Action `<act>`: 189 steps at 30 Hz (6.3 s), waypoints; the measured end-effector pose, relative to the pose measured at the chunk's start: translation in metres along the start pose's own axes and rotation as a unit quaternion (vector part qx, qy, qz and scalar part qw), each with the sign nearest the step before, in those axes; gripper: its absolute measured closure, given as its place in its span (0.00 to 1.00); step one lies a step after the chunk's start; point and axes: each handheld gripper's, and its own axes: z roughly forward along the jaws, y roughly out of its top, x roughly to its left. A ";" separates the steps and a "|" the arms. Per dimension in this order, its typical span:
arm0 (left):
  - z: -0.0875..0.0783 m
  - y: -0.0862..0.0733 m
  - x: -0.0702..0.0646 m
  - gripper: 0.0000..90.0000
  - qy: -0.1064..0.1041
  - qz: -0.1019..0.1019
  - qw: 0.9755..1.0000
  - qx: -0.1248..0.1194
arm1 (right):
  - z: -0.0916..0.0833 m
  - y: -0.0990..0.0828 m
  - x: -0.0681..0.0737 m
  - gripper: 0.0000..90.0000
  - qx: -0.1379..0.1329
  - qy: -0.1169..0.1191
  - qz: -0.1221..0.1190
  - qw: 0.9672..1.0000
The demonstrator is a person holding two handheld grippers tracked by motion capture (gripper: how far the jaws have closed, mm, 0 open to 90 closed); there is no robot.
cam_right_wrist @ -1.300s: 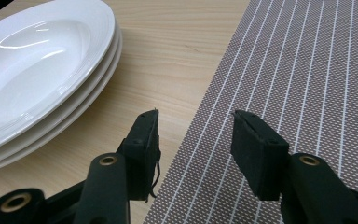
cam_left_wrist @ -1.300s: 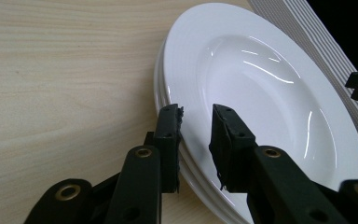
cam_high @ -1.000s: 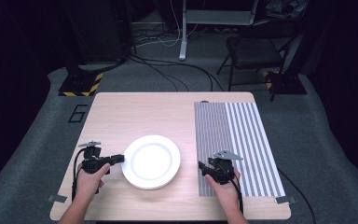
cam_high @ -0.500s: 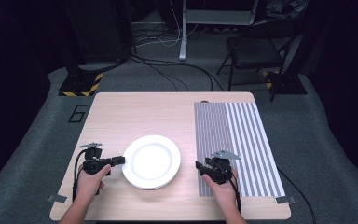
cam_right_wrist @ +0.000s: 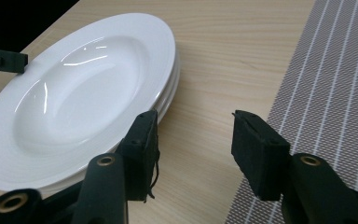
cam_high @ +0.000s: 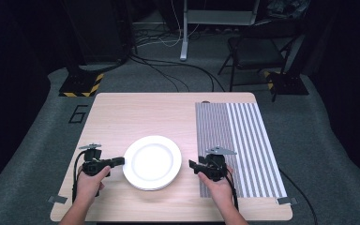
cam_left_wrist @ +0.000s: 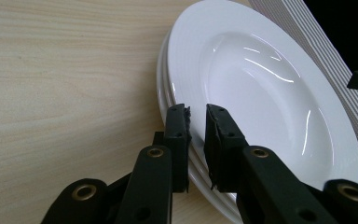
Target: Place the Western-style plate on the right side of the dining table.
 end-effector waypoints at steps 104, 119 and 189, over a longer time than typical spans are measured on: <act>0.006 -0.005 -0.006 0.88 -0.023 -0.001 1.000 -0.001 | 0.033 0.006 0.011 0.78 0.029 0.104 0.124 0.986; 0.010 -0.005 -0.006 0.86 -0.034 0.003 0.999 0.003 | 0.023 0.005 0.008 0.82 0.020 0.118 0.133 0.984; 0.020 -0.003 -0.011 0.75 -0.046 0.004 0.999 0.003 | 0.017 0.004 0.003 0.86 0.014 0.142 0.179 0.974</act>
